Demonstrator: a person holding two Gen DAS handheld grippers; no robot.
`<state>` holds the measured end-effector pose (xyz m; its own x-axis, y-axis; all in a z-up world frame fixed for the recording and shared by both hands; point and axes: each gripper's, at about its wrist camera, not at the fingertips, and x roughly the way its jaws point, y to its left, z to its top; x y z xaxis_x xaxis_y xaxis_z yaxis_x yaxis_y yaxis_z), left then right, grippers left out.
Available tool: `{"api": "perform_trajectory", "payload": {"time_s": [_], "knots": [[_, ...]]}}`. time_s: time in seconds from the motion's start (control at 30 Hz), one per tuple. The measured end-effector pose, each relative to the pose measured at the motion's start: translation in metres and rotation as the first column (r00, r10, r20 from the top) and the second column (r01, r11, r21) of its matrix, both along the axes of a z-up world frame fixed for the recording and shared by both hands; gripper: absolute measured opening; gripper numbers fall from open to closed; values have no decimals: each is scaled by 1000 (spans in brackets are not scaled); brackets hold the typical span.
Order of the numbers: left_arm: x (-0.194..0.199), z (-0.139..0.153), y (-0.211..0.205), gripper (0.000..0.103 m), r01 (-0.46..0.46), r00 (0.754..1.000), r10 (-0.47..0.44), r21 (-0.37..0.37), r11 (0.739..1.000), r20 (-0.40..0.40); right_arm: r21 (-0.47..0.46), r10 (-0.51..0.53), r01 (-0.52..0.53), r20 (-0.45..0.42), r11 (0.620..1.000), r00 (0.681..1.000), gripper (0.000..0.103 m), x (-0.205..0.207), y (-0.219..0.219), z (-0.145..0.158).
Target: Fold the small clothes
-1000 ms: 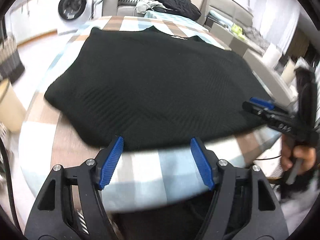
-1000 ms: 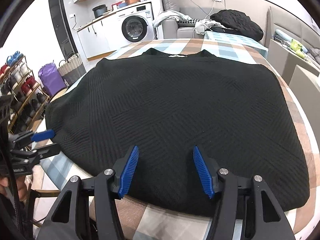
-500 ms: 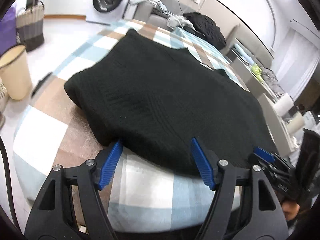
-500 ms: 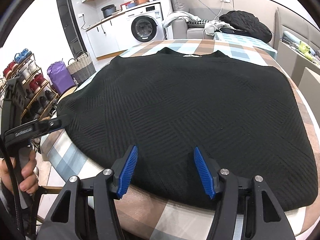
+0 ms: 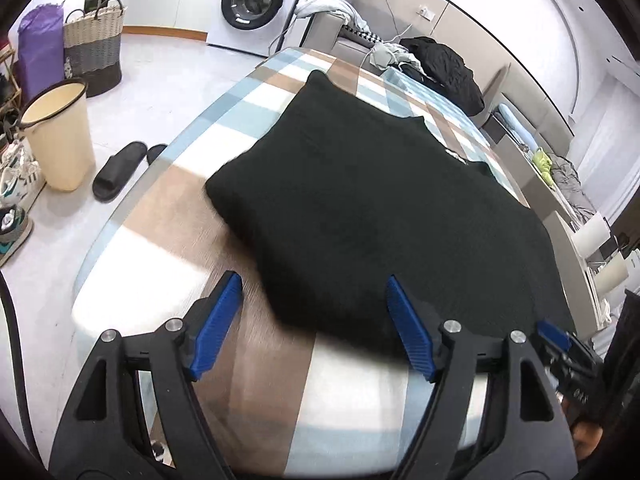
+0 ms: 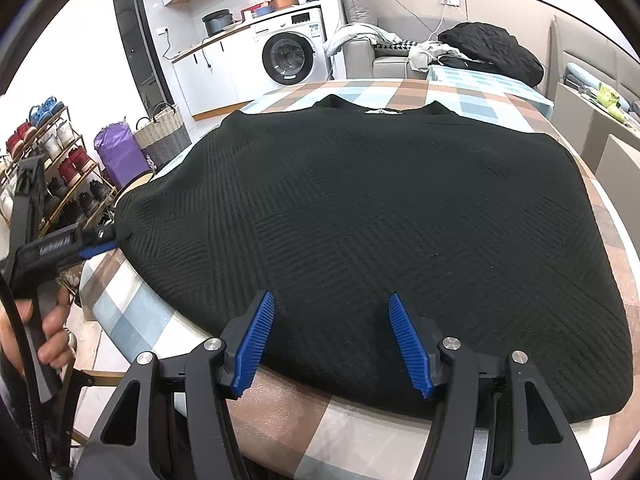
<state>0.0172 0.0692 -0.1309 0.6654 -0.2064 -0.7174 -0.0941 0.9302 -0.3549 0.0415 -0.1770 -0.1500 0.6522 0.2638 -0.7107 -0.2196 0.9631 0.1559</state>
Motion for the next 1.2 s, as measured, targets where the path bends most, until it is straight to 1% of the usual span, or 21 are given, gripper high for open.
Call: {"api": "perform_trajectory", "payload": {"time_s": [0.07, 0.17, 0.23, 0.27, 0.3, 0.33, 0.4, 0.5, 0.57, 0.6, 0.73, 0.77, 0.87, 0.93, 0.97, 1.03, 1.1, 1.2], "knots": [[12, -1, -3, 72, 0, 1000, 0, 8, 1000, 8, -3, 2, -2, 0, 1000, 1000, 62, 0, 2, 0], [26, -3, -7, 72, -24, 999, 23, 15, 1000, 23, -4, 4, -4, 1, 1000, 1000, 62, -1, 2, 0], [34, -4, -9, 69, -43, 999, 42, 17, 999, 33, 2, 3, -3, 1, 1000, 1000, 62, -1, 1, 0], [38, -4, -12, 57, -44, 998, 43, 26, 999, 36, 5, 4, -4, 1, 1000, 1000, 62, -1, 1, 0], [43, -5, -14, 41, -26, 999, 26, 20, 999, 35, 7, 4, -4, 2, 1000, 1000, 62, -1, 0, 0], [45, -7, -15, 35, -13, 999, 13, 8, 1000, 33, 9, 5, -5, 2, 1000, 1000, 62, -1, 0, 0], [44, -6, -16, 25, -3, 998, 4, -3, 1000, 62, 9, 6, -6, 3, 1000, 1000, 62, -1, 1, 0], [36, -2, -14, 21, -2, 995, 2, -4, 1000, 97, 13, 4, -4, 4, 1000, 1000, 62, -2, 1, 1], [27, 0, -11, 21, -12, 994, 13, -10, 1000, 110, 18, 0, 0, 5, 1000, 1000, 62, -4, -1, 2], [23, 1, -11, 21, -23, 993, 23, 3, 1000, 116, 20, -4, 4, 6, 1000, 1000, 62, -4, -4, 3], [20, 11, -21, 21, -20, 989, 7, 92, 996, 148, 30, -25, 25, 2, 999, 1000, 62, -3, -11, 3], [21, 16, -28, 21, -22, 987, 1, 127, 992, 163, 32, -31, 31, 0, 999, 1000, 62, -3, -13, 3], [19, 30, -46, 20, -19, 979, -22, 197, 980, 201, 34, -43, 43, 3, 999, 999, 62, -4, -18, 5], [19, 46, -68, 20, -1, 966, -69, 272, 962, 248, 35, -54, 53, 8, 998, 999, 62, -5, -20, 7], [17, 52, -74, 20, 7, 961, -88, 294, 956, 264, 38, -60, 60, 9, 997, 998, 62, -5, -23, 8], [16, 67, -100, 20, 44, 939, -161, 359, 932, 304, 40, -73, 72, 12, 997, 997, 62, -6, -27, 9], [15, 78, -130, 20, 103, 910, -254, 413, 905, 328, 44, -88, 87, 14, 995, 996, 62, -5, -32, 10], [14, 84, -179, 20, 247, 857, -408, 445, 861, 314, 53, -120, 119, 15, 992, 993, 62, -5, -44, 11]]}}
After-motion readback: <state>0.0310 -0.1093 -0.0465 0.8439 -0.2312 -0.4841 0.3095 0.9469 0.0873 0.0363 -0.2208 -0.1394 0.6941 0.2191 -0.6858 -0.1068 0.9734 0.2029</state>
